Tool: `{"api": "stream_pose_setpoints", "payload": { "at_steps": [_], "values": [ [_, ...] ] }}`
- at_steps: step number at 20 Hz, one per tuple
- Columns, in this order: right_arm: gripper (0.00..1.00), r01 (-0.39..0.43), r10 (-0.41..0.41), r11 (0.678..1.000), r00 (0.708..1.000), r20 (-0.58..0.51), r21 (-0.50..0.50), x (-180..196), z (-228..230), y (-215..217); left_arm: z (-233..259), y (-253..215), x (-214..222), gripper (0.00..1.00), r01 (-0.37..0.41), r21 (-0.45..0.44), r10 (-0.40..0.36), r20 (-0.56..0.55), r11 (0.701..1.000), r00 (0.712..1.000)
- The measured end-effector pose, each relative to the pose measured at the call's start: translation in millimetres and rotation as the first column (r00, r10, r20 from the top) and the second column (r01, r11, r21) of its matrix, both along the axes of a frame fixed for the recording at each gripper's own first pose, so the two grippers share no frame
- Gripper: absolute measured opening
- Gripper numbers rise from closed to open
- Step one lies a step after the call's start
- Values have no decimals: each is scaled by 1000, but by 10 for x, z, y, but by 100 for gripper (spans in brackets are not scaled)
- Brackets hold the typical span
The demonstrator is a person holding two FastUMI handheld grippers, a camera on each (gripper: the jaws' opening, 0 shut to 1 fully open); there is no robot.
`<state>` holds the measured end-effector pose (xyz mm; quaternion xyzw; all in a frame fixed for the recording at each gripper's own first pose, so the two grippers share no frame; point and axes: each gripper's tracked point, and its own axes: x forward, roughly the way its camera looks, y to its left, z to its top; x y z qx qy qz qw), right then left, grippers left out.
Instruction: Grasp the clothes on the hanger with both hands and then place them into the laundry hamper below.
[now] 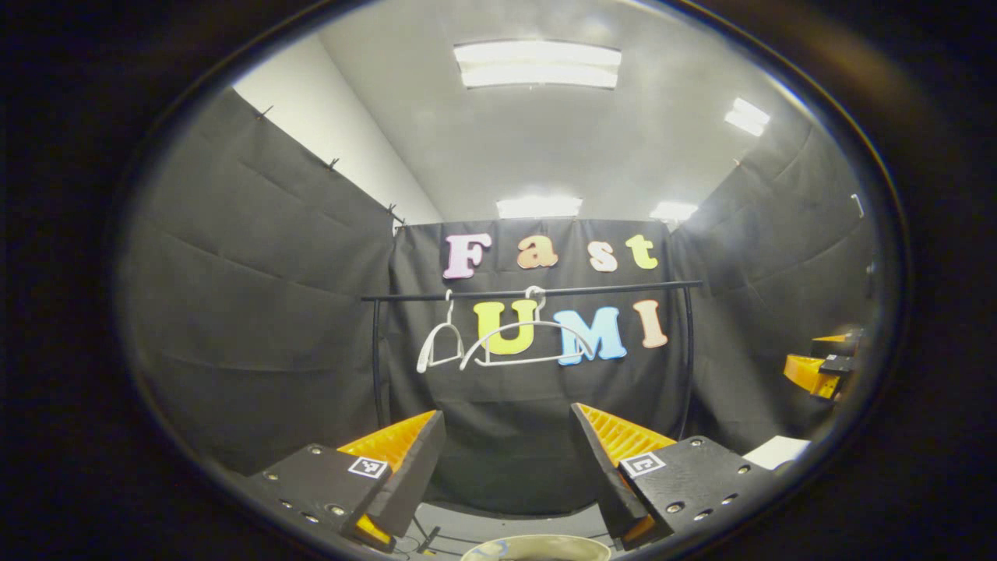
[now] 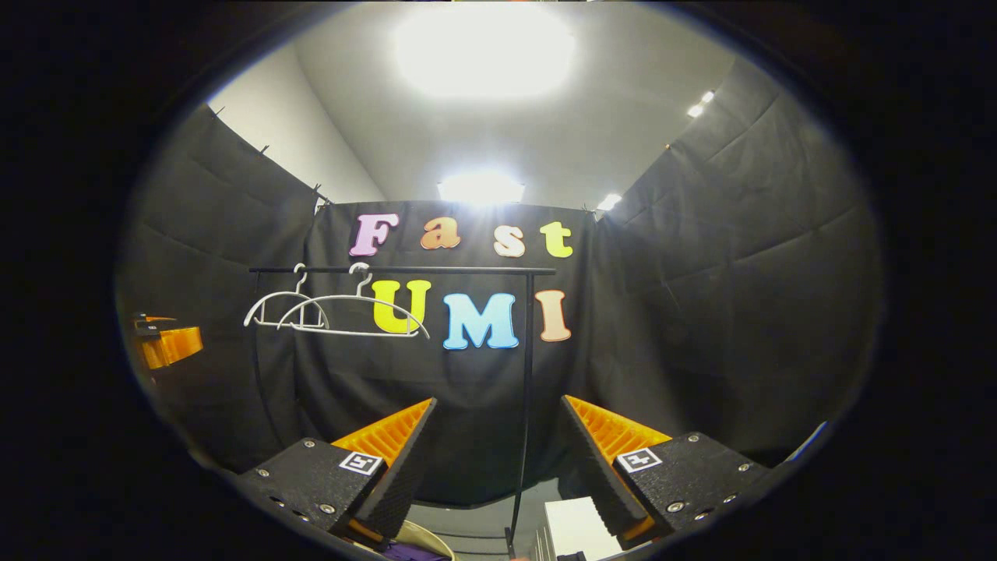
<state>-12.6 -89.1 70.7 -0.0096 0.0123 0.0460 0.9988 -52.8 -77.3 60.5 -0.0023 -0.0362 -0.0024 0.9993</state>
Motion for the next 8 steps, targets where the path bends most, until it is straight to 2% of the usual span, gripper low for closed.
{"api": "stream_pose_setpoints", "payload": {
  "at_steps": [8],
  "values": [
    [93,10,-10,1000,1000,-5,10,15,3,-17,35,-37,13,97,-1,15,0,16,1000,1000]
  ]
}}
